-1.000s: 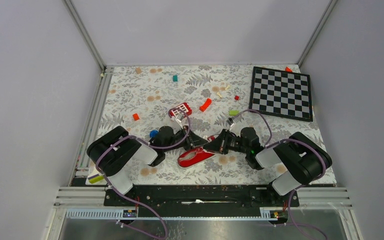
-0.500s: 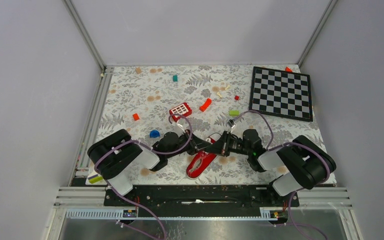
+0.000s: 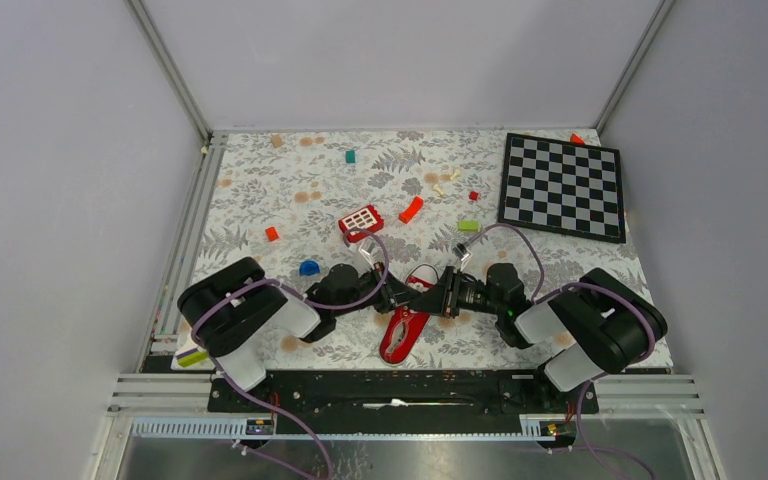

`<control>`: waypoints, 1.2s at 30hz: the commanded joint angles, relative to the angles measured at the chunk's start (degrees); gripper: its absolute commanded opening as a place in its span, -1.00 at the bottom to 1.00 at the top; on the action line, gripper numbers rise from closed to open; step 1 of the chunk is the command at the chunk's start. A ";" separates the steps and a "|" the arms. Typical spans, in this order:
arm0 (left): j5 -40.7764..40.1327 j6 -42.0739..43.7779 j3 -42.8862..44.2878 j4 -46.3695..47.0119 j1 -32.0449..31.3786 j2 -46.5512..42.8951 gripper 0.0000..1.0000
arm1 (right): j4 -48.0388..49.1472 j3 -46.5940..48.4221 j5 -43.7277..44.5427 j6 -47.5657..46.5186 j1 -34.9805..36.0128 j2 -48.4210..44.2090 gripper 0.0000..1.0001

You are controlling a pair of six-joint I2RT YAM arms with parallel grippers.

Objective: Tie the shoes
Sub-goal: Cross the shoelace with the shoelace.

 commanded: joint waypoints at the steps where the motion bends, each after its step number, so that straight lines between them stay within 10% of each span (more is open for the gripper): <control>1: 5.57 4.71 0.86 -6.80 -1.68 -1.49 -1.00 | 14.11 3.68 1.44 0.43 0.69 -2.39 -0.32; 28: 3.72 5.74 -2.78 -4.02 -1.53 -5.29 -1.00 | 7.54 -3.83 9.13 -2.43 0.69 -7.97 -0.07; 36: 2.76 8.23 -2.68 -6.74 -1.22 -8.91 -1.00 | -23.81 -0.16 8.66 -14.90 0.68 -22.38 -0.35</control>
